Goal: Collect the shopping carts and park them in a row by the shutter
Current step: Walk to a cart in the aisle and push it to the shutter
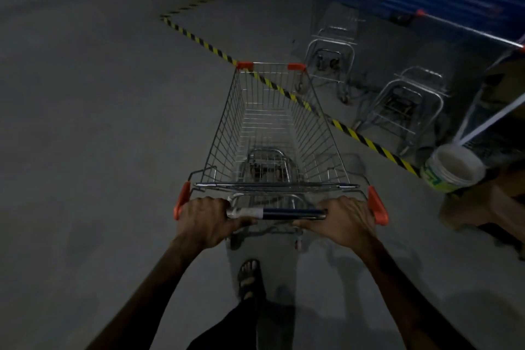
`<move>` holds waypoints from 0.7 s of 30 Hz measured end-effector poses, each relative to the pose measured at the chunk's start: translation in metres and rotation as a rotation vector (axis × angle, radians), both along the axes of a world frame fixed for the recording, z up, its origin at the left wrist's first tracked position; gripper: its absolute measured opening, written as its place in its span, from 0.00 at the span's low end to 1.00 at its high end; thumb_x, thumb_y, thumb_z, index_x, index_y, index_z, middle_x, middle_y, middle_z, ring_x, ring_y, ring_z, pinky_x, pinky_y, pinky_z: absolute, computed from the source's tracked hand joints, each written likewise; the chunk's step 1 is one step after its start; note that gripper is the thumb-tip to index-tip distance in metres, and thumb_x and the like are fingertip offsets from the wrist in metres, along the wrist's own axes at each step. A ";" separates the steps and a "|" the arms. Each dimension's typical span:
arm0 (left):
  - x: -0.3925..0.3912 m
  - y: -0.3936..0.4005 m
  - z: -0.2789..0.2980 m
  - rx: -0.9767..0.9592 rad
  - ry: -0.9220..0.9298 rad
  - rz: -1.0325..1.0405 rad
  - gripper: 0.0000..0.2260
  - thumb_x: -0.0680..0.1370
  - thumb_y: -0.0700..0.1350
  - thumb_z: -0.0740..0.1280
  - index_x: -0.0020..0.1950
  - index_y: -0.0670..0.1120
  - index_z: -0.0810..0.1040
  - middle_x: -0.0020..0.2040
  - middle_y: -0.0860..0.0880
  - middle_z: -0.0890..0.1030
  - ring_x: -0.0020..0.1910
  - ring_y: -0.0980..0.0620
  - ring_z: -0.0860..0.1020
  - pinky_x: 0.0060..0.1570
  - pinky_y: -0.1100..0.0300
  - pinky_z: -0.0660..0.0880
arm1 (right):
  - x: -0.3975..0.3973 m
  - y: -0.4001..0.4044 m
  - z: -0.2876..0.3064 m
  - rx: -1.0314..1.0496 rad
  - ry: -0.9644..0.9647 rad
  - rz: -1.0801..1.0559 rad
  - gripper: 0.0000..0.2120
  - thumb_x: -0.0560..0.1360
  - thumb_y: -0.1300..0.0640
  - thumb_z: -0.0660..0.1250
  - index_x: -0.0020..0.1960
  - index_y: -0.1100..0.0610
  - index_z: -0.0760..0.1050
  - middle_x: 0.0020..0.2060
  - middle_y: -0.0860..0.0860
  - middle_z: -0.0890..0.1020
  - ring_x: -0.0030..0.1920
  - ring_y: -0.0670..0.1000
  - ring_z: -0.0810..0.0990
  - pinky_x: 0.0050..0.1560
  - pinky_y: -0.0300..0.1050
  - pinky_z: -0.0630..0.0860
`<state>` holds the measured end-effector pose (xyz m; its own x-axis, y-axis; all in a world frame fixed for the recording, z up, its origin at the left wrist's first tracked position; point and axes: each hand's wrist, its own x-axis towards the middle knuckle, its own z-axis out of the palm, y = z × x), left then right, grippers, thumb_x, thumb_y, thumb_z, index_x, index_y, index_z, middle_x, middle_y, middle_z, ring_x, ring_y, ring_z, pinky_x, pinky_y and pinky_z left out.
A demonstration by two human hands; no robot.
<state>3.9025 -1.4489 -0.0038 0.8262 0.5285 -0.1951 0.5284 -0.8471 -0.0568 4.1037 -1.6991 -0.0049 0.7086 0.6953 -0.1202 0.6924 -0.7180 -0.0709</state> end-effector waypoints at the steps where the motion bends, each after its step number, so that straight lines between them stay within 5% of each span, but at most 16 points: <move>1: 0.020 0.017 0.002 0.004 -0.015 0.005 0.46 0.66 0.88 0.38 0.44 0.55 0.82 0.37 0.53 0.84 0.44 0.54 0.85 0.82 0.42 0.53 | 0.021 0.016 -0.002 0.007 0.004 -0.017 0.42 0.58 0.08 0.50 0.37 0.44 0.78 0.27 0.43 0.78 0.33 0.44 0.80 0.35 0.40 0.73; 4: 0.078 0.065 0.003 -0.015 -0.008 0.005 0.49 0.64 0.89 0.37 0.46 0.56 0.84 0.35 0.54 0.82 0.43 0.57 0.84 0.82 0.40 0.43 | 0.080 0.064 -0.005 0.017 0.018 -0.055 0.46 0.55 0.06 0.48 0.37 0.45 0.80 0.29 0.44 0.82 0.35 0.44 0.83 0.39 0.40 0.80; 8: 0.152 0.129 -0.004 0.015 -0.093 -0.021 0.49 0.65 0.89 0.39 0.39 0.54 0.85 0.33 0.51 0.83 0.37 0.53 0.84 0.74 0.41 0.70 | 0.156 0.125 -0.004 0.016 -0.011 -0.049 0.40 0.57 0.08 0.49 0.30 0.46 0.68 0.28 0.44 0.78 0.34 0.45 0.83 0.36 0.39 0.73; 13: 0.243 0.203 0.005 0.000 -0.052 -0.025 0.55 0.56 0.90 0.29 0.42 0.55 0.83 0.39 0.52 0.84 0.44 0.55 0.85 0.82 0.41 0.48 | 0.246 0.202 -0.014 -0.021 -0.038 -0.078 0.51 0.54 0.06 0.44 0.38 0.49 0.80 0.33 0.46 0.83 0.36 0.46 0.82 0.41 0.40 0.79; 18: 0.330 0.285 -0.025 0.119 -0.210 -0.038 0.42 0.66 0.89 0.49 0.35 0.53 0.80 0.29 0.52 0.80 0.33 0.51 0.83 0.82 0.43 0.48 | 0.338 0.277 -0.019 -0.022 -0.066 -0.062 0.52 0.54 0.06 0.43 0.43 0.46 0.83 0.35 0.46 0.84 0.39 0.46 0.84 0.39 0.39 0.74; 21: 0.391 0.335 -0.032 0.140 -0.235 -0.049 0.40 0.68 0.88 0.50 0.35 0.54 0.81 0.28 0.53 0.80 0.32 0.55 0.83 0.81 0.42 0.53 | 0.397 0.326 -0.008 0.013 -0.077 -0.037 0.47 0.56 0.07 0.46 0.43 0.43 0.83 0.35 0.45 0.85 0.40 0.44 0.84 0.36 0.40 0.67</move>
<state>4.2932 -1.1140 -0.0357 0.8655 0.4949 0.0772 0.4993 -0.8646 -0.0553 4.5006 -1.3728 -0.0134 0.7406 0.6697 -0.0552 0.6693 -0.7425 -0.0277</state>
